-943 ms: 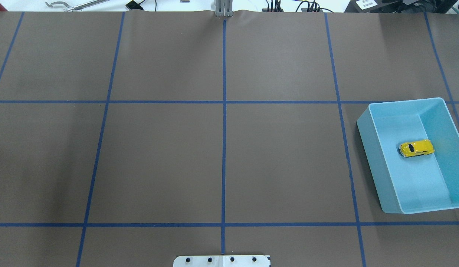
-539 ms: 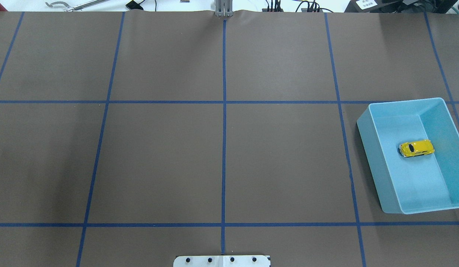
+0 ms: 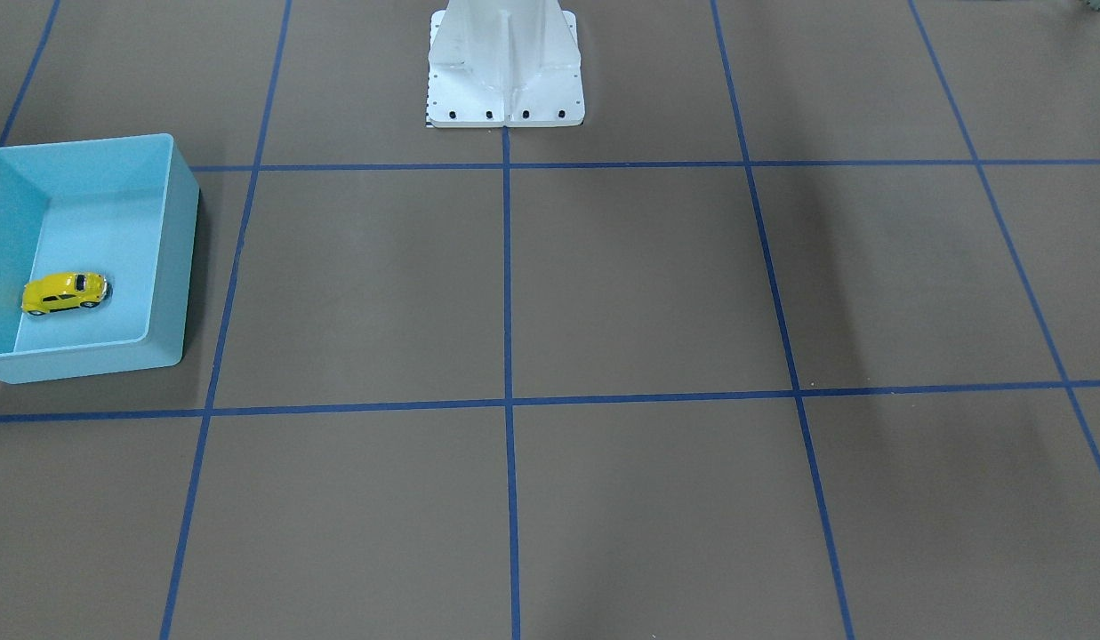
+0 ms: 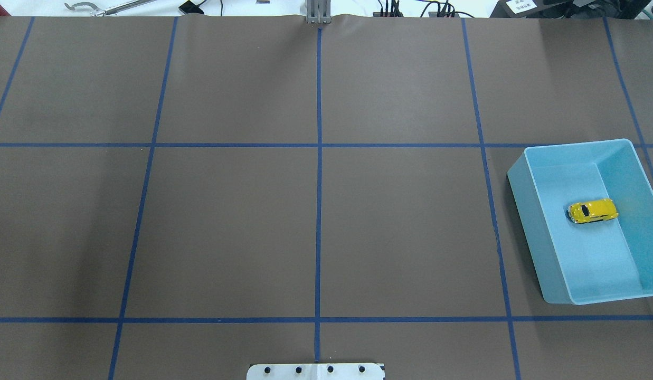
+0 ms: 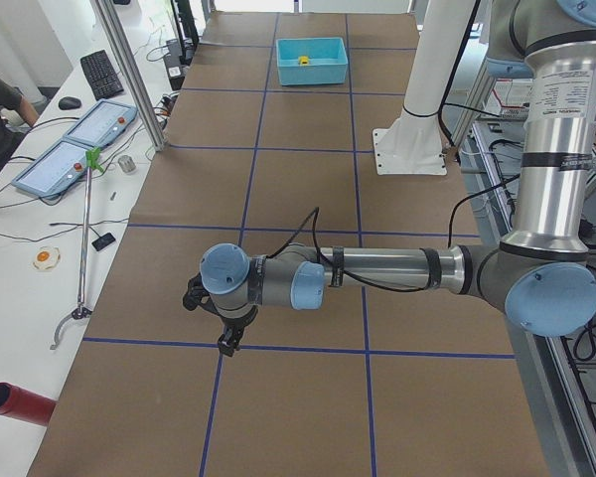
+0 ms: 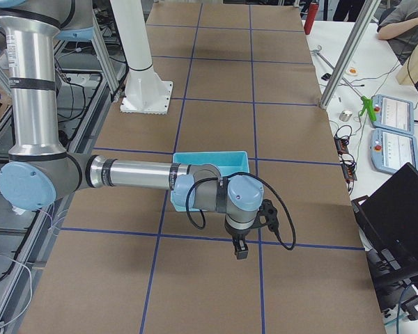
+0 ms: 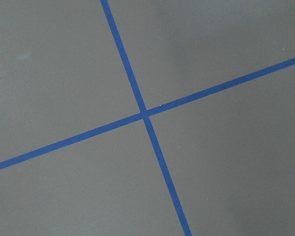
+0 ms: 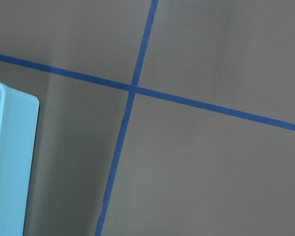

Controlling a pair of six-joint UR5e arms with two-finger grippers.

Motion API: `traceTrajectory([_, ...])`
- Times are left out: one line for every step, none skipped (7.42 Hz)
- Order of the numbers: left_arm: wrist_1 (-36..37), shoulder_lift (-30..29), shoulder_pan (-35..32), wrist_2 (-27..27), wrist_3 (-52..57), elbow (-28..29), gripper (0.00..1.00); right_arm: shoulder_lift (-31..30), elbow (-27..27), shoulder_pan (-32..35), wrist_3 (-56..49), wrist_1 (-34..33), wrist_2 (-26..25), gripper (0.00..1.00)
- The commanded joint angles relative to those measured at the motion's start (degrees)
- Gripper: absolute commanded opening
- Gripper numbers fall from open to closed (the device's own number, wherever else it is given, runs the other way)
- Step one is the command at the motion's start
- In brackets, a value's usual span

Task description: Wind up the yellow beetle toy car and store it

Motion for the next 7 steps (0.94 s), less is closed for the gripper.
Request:
traceTrajectory([0.1,0.7,-0.2,0.4,0.0,-0.2,1.00,-0.2,0.0,0.0,0.0,0.0,-0.1,1.00])
traceTrajectory([0.1,0.7,-0.2,0.5,0.2,0.1,1.00,-0.3,0.0,0.0,-0.1,0.0,-0.1,1.00])
traceTrajectory([0.1,0.7,-0.2,0.7,-0.1,-0.1,1.00,-0.4,0.0,0.0,-0.1,0.0,-0.1,1.00])
traceTrajectory([0.1,0.7,-0.2,0.7,0.0,-0.1,1.00,-0.7,0.0,0.0,-0.1,0.0,-0.1,1.00])
traceTrajectory([0.1,0.7,-0.2,0.7,0.0,-0.1,1.00,-0.8,0.1,0.0,-0.1,0.0,-0.1,1.00])
traceTrajectory([0.0,0.7,-0.2,0.7,0.0,-0.1,1.00,-0.8,0.0,0.0,0.0,0.0,-0.1,1.00])
traceTrajectory([0.0,0.7,-0.2,0.7,0.0,-0.1,1.00,-0.8,0.0,0.0,-0.1,0.0,-0.1,1.00])
